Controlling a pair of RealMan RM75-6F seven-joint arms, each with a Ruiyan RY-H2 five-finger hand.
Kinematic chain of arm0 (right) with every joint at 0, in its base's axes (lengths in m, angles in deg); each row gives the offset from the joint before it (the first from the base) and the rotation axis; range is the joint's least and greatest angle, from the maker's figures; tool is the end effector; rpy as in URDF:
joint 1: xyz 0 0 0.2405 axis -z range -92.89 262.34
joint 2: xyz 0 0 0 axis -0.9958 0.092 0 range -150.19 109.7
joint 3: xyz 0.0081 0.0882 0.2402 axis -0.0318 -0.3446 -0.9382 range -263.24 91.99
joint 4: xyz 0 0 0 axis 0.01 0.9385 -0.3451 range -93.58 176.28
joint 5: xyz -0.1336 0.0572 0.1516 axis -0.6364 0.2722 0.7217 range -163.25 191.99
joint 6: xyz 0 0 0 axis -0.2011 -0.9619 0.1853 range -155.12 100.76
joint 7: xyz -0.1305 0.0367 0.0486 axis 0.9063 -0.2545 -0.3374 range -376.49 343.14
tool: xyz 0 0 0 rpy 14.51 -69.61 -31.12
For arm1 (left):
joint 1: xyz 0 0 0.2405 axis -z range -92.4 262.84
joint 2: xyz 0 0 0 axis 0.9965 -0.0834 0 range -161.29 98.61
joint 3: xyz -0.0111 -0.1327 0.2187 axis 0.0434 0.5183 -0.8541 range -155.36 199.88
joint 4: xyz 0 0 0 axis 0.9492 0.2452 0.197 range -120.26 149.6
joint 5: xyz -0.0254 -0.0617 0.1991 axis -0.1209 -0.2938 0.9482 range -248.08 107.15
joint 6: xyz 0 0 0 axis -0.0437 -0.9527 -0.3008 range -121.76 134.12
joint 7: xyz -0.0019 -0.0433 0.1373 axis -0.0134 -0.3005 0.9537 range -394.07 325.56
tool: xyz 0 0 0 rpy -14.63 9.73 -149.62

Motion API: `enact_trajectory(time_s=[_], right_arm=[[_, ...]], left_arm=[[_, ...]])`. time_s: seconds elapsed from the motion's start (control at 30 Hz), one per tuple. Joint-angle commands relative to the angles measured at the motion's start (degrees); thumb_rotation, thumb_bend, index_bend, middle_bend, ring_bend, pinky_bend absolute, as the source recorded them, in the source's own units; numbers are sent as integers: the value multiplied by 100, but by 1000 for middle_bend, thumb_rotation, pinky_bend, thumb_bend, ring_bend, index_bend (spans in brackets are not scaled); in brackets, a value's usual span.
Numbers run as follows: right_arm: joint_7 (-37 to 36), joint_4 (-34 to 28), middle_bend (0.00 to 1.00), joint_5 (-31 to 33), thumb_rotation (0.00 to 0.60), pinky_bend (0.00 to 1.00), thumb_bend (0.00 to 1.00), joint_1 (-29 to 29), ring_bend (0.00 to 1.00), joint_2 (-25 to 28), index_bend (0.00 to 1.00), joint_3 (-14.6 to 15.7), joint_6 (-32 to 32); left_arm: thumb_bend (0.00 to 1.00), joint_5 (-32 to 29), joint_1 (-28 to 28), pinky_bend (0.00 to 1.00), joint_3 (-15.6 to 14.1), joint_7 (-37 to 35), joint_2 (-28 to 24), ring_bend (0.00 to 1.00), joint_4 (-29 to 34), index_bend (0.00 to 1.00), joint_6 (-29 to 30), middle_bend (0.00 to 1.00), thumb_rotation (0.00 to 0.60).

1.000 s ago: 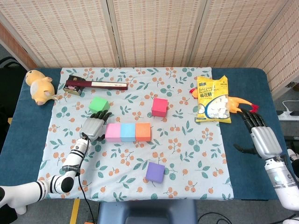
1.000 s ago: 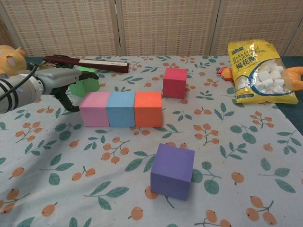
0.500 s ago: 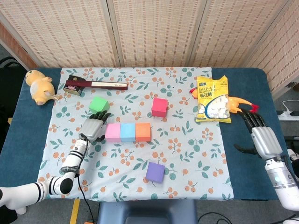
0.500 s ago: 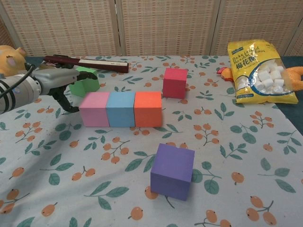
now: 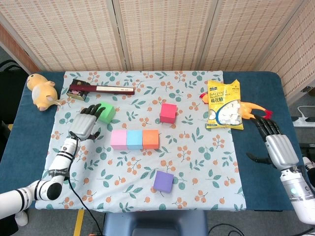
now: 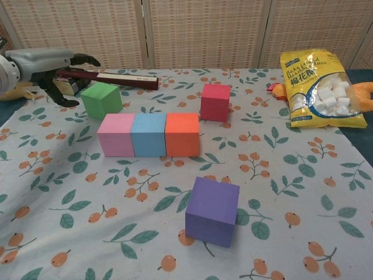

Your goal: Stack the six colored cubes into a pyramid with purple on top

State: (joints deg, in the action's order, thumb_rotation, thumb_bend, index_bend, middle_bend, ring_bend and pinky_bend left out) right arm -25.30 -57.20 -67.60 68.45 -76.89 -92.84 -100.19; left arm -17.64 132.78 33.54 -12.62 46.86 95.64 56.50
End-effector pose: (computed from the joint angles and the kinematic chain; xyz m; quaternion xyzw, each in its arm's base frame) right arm -0.2668 -0.2518 0.1765 0.6141 -0.4204 0.4329 0.5086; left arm -0.1752 0.4034 0.0568 -0.7237 -0.3577 -0.3134 0.5000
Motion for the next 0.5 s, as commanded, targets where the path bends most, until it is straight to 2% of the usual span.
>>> enact_trajectory(time_s=[0.03, 0.17, 0.2, 0.3, 0.5], right_arm=[[13, -18, 2, -16, 600, 4, 0, 6, 0, 7, 0, 5, -12], [63, -77, 3, -64, 600, 4, 0, 58, 0, 47, 0, 29, -97], [87, -93, 3, -49, 600, 4, 0, 75, 0, 68, 0, 29, -117], [123, -130, 3, -33, 600, 4, 0, 77, 0, 92, 0, 24, -113], [135, -150, 2, -4, 600, 4, 0, 80, 0, 103, 0, 15, -104]], left_arm=[[320, -72, 179, 158, 69, -4, -9, 0, -328, 105, -293, 9, 600], [326, -307, 532, 166, 110, -4, 229, 0, -1110, 93, -929, 22, 600], [327, -122, 768, 164, -71, 300, 373, 0, -1628, 82, -1206, 21, 600], [330, 70, 1007, 158, -250, 457, 673, 0, -2354, 56, -1549, 6, 600], [331, 560, 1186, 166, -426, 125, 1094, 0, -3205, 13, -1998, 0, 600]])
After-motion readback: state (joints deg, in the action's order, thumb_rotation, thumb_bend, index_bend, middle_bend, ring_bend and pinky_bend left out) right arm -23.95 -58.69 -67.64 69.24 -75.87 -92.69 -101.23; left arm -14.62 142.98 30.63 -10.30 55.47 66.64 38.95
